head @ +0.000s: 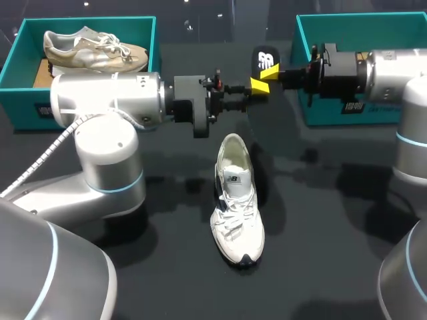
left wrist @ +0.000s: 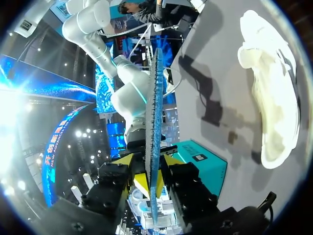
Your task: Take the shoe out of the shoebox, open the shoe tongue, remove and reinsert the insole, then place the shoe into the shoebox
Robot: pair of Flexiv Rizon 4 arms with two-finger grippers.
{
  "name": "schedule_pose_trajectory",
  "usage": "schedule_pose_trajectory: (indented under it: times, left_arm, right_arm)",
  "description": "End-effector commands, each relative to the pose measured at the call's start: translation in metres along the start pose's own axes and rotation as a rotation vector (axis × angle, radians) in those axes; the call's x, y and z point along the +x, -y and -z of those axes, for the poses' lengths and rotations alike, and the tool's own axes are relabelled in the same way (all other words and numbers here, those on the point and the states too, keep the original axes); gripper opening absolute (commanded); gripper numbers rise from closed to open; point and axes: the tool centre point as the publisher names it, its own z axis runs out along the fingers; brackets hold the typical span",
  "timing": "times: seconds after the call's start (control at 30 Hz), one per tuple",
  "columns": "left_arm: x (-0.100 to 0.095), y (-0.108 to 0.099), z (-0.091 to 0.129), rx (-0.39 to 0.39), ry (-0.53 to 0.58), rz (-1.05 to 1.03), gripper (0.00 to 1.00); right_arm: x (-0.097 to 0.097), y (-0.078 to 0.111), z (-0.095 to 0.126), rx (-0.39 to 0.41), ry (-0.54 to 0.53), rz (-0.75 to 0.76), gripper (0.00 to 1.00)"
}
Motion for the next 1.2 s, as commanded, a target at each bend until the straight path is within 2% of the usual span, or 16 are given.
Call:
schedule_pose_trajectory:
  times: [0.03, 0.37, 0.53, 0.7, 0.73, 0.77, 0.8, 0.83, 1.2]
  left_arm:
    - [0.002, -0.003, -0.004, -0.004, -0.004, -0.004, 0.27]
    - [0.004, -0.008, -0.005, -0.006, -0.014, -0.005, 0.17]
    - [0.007, -0.009, -0.007, -0.001, -0.016, -0.001, 0.00]
    - [0.007, -0.008, -0.008, 0.007, -0.018, -0.006, 0.00]
    - [0.007, -0.007, -0.007, 0.007, -0.018, -0.006, 0.00]
    - [0.006, -0.007, -0.007, 0.008, -0.018, -0.007, 0.00]
    - [0.006, -0.006, -0.005, 0.008, -0.019, -0.008, 0.00]
    - [0.005, -0.005, -0.003, 0.008, -0.020, -0.008, 0.00]
    - [0.002, 0.005, 0.034, -0.031, -0.045, 0.042, 0.00]
  right_arm:
    - [-0.002, 0.000, -0.005, -0.003, -0.001, -0.003, 0.00]
    - [-0.003, -0.001, -0.007, -0.003, -0.003, -0.011, 0.00]
    - [-0.005, -0.002, -0.008, -0.004, -0.002, -0.018, 0.00]
    - [-0.007, -0.003, -0.008, -0.003, -0.007, -0.025, 0.00]
    - [-0.007, -0.003, -0.008, -0.002, -0.007, -0.026, 0.06]
    - [-0.007, -0.003, -0.007, -0.002, -0.007, -0.025, 0.39]
    - [-0.007, -0.003, -0.006, 0.002, -0.008, -0.022, 0.95]
    - [-0.007, -0.002, -0.004, 0.006, -0.009, -0.015, 1.00]
    - [-0.008, 0.012, 0.026, 0.028, -0.016, 0.044, 1.00]
